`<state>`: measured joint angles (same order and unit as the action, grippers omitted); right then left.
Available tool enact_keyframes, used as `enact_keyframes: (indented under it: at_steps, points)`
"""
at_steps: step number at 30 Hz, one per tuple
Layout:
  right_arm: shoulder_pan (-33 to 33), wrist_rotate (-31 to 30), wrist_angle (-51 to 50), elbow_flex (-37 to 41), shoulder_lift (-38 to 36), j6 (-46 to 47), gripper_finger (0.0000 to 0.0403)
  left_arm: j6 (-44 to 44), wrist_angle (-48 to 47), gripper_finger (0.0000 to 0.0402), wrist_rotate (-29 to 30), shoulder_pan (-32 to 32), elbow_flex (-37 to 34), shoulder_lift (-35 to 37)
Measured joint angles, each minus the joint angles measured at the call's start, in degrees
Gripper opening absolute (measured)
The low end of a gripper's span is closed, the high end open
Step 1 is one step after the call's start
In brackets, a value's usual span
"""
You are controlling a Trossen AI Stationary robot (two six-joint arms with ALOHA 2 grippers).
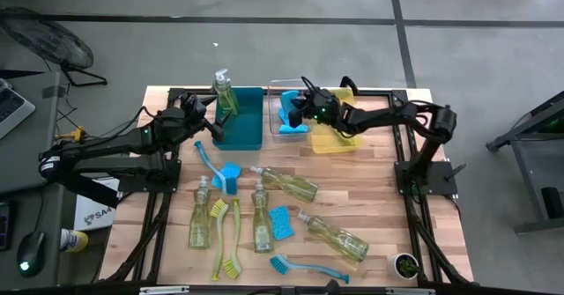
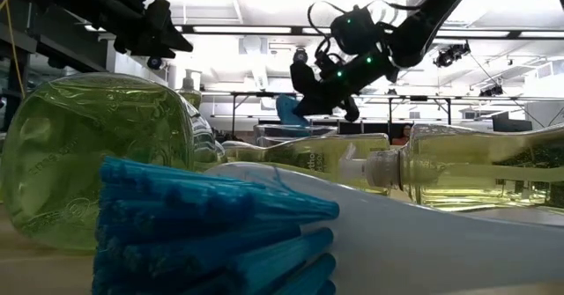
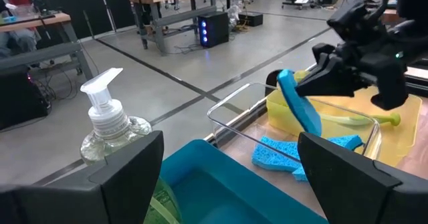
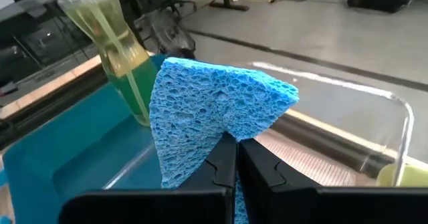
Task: Pick & Place Kitchen Sink Supplies
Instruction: Put the blue sponge into the transparent bin
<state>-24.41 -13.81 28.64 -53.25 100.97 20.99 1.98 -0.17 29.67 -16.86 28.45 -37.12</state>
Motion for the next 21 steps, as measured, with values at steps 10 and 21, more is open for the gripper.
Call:
enact_keyframes:
  at_steps: [10,21]
  points:
    - [-0.4,2.0,-1.4,0.0,1.4,1.4,0.0000,0.0,0.0,0.0339,0.0,0.0,0.0,0.0]
    - [-0.3,1.9,-5.4,0.0,1.4,6.2,0.0005,0.0,0.0,0.0339,1.1,0.0,0.0,0.0]
